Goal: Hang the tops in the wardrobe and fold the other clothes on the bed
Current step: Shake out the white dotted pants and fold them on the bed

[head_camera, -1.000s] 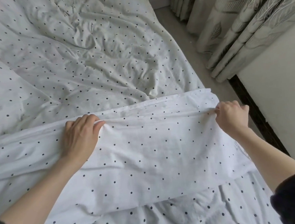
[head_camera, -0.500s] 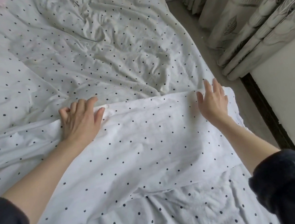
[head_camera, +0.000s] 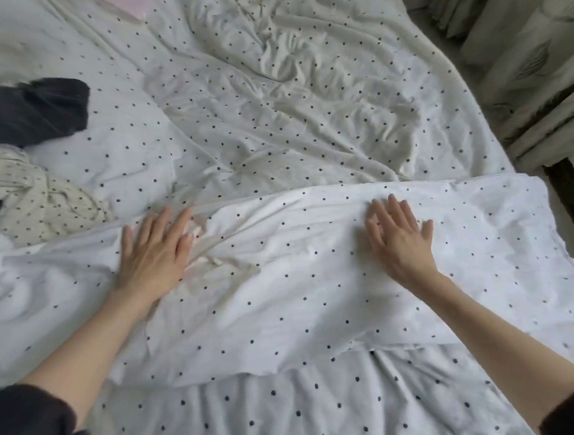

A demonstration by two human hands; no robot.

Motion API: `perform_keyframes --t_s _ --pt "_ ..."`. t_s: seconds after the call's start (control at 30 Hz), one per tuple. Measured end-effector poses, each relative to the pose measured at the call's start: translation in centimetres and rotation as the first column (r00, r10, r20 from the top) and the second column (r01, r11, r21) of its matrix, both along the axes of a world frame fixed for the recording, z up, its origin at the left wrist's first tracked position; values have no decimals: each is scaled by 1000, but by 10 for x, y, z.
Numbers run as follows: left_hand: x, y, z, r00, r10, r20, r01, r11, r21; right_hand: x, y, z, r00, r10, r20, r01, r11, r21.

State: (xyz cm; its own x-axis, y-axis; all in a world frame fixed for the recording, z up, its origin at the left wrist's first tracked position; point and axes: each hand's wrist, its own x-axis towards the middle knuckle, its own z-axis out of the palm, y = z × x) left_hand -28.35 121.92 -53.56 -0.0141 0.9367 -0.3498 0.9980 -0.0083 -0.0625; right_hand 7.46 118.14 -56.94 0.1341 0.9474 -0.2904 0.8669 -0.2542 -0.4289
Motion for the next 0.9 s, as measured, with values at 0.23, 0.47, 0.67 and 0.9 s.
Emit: perform_keyframes --t_s 0.23,0.47,0.67,0.9 --pt "-90 -37 16 1000 24 -12 -25 999 -23 -163 -13 30 939 345 17 -345 936 73" --pt "-198 -61 17 996 86 -38 -85 996 16 -267 6 42 869 466 164 -474 880 14" --pt "-236 -64 30 978 -82 193 10 937 349 -362 -7 48 895 419 152 -421 907 -20" --pt "-320 -88 21 532 426 732 -676 734 64 -480 -38 51 795 593 123 -604 793 79"
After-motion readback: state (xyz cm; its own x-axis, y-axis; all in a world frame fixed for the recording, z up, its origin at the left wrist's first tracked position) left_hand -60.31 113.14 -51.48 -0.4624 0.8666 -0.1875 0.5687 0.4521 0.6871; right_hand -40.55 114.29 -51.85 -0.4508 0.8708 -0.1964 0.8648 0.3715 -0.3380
